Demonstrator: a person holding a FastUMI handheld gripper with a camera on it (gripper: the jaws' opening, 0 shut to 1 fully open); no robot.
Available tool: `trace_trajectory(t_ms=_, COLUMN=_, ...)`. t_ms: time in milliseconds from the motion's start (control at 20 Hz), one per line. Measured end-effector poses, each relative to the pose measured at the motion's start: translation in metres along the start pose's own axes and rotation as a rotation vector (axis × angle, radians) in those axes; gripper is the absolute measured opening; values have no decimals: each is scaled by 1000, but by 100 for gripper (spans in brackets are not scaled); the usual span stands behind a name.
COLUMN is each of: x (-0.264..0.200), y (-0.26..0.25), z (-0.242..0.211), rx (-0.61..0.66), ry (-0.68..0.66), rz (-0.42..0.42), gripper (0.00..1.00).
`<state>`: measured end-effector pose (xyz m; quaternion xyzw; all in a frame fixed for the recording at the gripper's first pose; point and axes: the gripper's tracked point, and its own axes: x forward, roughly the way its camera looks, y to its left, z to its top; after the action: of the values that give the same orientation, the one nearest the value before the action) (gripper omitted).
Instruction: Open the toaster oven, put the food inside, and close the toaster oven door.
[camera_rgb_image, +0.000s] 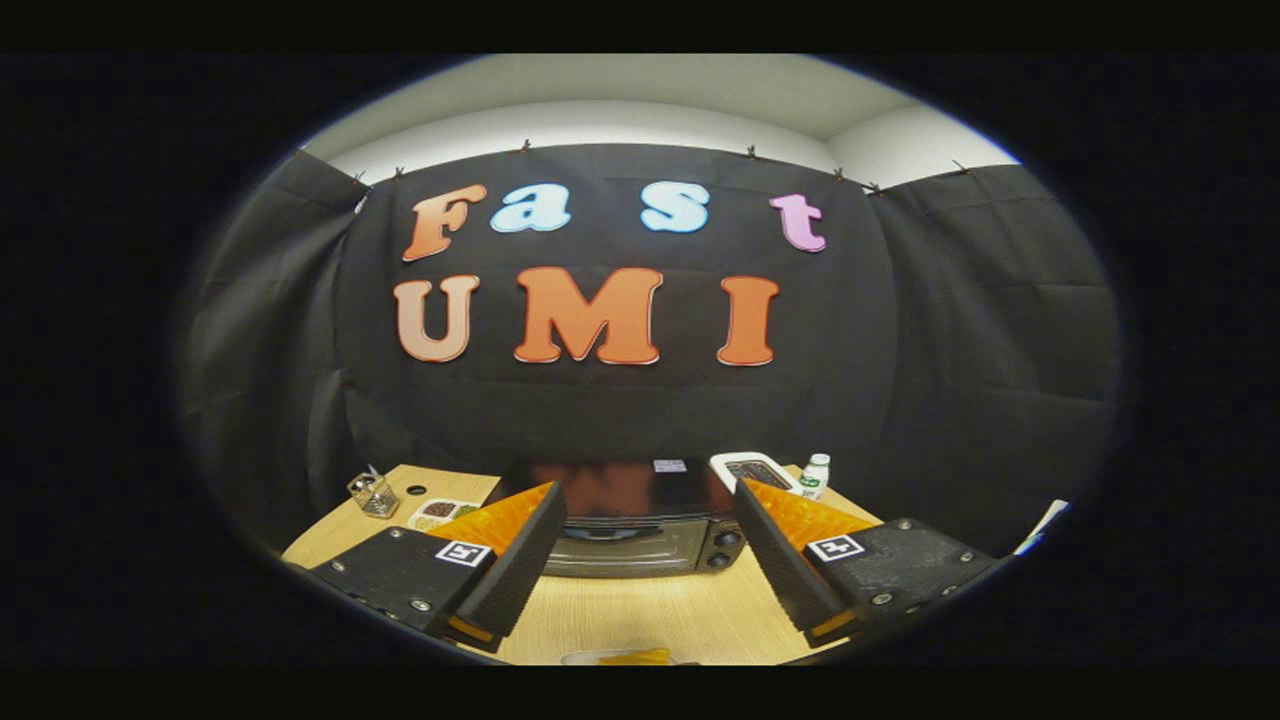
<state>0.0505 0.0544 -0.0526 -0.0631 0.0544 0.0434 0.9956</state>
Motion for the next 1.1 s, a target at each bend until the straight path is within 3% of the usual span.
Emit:
trace_trajectory(t_ms=200, x=27, y=25, z=-21, rx=23, ry=27, rz=52, gripper=99)
trace_trajectory(t_ms=750, x=127, y=44, z=-98, rx=-38, ry=146, rz=74, gripper=99)
trace_trajectory(t_ms=1100, x=142, y=43, z=-126, rx=-36, ry=202, rz=72, gripper=99)
